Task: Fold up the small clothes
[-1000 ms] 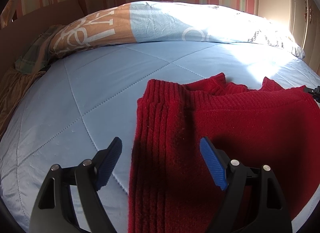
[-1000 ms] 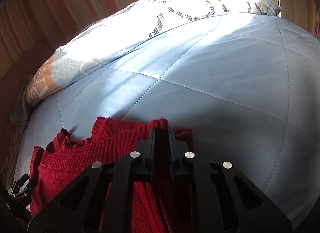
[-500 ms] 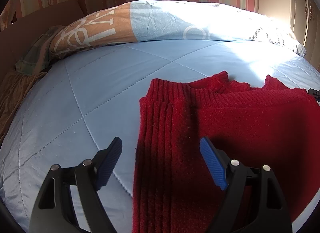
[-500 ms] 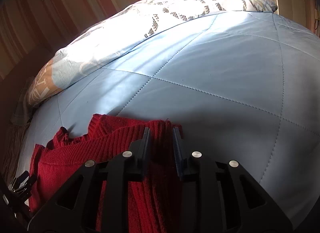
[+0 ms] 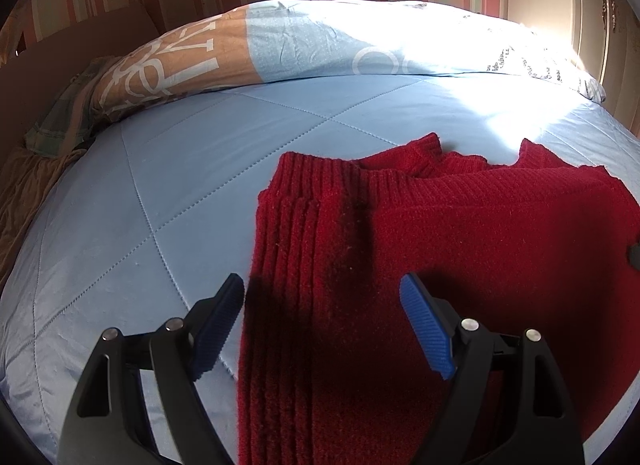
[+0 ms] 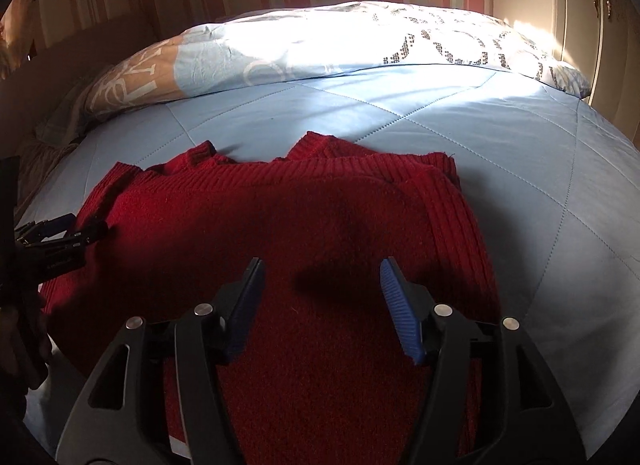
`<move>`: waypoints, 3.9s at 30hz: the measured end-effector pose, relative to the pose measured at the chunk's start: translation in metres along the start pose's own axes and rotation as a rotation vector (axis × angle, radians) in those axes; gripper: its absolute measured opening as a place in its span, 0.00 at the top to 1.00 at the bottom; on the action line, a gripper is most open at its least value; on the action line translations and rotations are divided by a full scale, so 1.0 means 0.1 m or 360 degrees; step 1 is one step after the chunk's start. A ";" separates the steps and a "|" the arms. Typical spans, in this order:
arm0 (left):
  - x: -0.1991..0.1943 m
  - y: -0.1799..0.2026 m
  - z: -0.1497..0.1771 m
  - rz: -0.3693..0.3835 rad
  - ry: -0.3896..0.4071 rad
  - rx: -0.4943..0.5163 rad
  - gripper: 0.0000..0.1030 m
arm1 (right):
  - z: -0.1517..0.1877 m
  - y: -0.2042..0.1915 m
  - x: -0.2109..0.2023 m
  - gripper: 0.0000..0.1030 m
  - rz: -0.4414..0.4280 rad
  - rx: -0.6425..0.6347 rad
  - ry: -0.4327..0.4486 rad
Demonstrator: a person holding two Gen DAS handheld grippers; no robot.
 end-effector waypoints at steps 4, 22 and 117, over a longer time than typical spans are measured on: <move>0.03 -0.08 0.04 0.0007 -0.0011 -0.0020 0.20 | 0.21 0.29 0.09 0.41 0.0079 0.0068 -0.0052; -0.47 0.39 0.11 0.0051 0.0003 -0.0048 0.17 | 0.18 0.30 -0.74 0.09 -0.0118 0.0278 0.0196; -0.97 -1.49 0.37 0.0031 -0.0097 -0.0440 0.12 | 0.55 -2.59 -0.22 0.61 -0.0498 -0.0675 -0.0171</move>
Point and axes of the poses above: each gripper's, at about its wrist camera, not at the fingertips, and x roughly the way its jaws point, y to its right, z to its underside, the point moved 10 cm from there along x, roughly the way its jaws point, and after that the axes turned 2 degrees about -x, right-handed, at the moved point
